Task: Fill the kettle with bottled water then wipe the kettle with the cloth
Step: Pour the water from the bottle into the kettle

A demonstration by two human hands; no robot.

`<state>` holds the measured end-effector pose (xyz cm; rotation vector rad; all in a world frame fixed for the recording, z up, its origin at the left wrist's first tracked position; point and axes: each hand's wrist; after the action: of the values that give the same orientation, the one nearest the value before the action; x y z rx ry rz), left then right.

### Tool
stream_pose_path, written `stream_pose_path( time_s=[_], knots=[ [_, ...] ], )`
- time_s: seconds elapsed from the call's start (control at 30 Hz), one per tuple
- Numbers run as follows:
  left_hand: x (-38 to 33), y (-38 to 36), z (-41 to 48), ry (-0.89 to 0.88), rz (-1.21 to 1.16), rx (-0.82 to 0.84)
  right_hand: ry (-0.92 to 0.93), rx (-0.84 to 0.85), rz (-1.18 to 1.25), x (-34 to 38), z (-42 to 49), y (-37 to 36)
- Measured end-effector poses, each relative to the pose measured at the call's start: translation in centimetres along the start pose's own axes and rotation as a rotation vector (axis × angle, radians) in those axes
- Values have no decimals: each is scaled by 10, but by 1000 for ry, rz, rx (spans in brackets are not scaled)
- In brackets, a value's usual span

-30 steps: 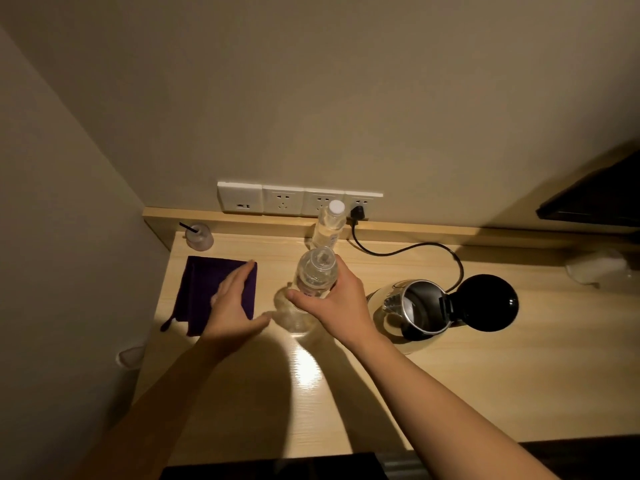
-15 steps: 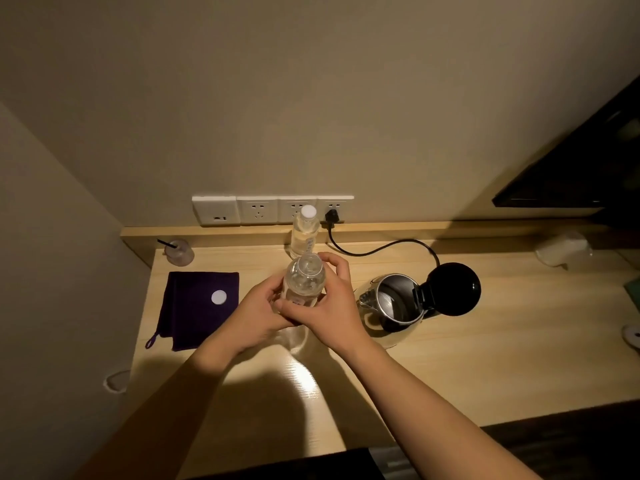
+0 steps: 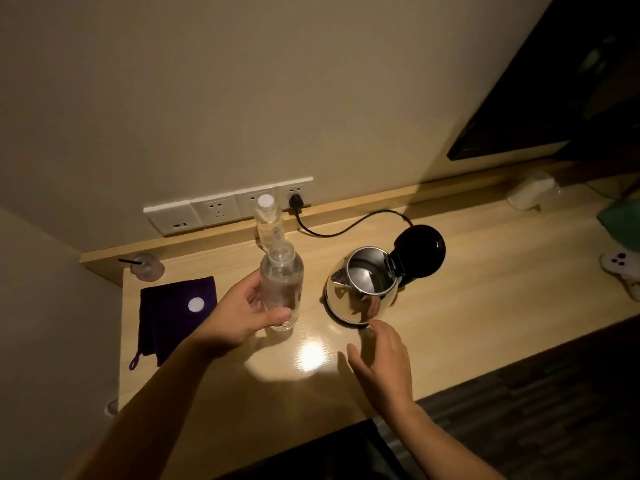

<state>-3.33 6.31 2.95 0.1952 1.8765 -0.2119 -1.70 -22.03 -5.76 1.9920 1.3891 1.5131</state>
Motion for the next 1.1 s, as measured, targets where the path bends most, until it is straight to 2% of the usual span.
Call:
stream_pose_path(
  time_s=[0.1,0.23,0.63,1.1],
  knots=[
    [-3,-3,6,7,7,69,-134,-56,-74,-26,9,-15],
    [-4,-10,16,18,-48,109,-133,-130,-219,-49,27,-26],
    [-2,-45,41,61,-30,193,-102,-4,-378,-84,58,-23],
    [-1,-40,50,197,1,279,-87,-7,-445,-93,61,-27]
  ],
)
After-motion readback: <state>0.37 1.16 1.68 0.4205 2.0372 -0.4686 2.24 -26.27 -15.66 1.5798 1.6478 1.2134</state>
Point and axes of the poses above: each hand's wrist, its own z-axis towards the middle knuckle, its own y-axis out of the back of the hand, x = y × z, and after that the axes turned 14 degrees about x, right-handed
